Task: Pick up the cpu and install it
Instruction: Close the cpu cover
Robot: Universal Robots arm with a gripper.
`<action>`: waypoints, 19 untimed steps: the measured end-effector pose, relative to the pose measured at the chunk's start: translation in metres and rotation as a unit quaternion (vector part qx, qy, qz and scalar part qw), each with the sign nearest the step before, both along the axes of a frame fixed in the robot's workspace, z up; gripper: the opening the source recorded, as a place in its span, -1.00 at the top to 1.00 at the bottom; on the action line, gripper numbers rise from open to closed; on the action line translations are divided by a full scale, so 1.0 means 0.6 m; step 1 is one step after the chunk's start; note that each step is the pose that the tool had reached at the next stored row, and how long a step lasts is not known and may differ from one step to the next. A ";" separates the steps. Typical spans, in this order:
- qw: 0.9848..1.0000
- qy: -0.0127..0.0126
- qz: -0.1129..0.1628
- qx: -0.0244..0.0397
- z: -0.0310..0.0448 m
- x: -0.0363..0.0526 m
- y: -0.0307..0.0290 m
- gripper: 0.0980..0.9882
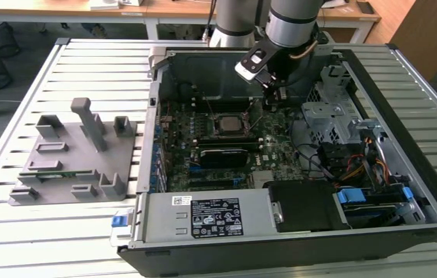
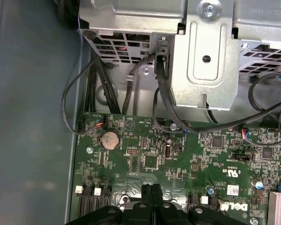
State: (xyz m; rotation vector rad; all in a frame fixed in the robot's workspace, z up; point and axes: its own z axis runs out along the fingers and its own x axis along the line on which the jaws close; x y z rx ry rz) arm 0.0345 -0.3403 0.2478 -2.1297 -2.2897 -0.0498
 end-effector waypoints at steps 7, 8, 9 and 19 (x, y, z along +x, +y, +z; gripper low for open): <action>1.000 0.000 0.000 0.000 -0.001 -0.014 0.0002 0.98; 1.000 0.000 0.000 0.000 -0.001 -0.018 0.0004 0.98; 1.000 0.000 0.000 0.000 -0.001 -0.020 0.0003 0.98; 1.000 0.000 0.000 0.000 -0.004 -0.040 0.0004 0.98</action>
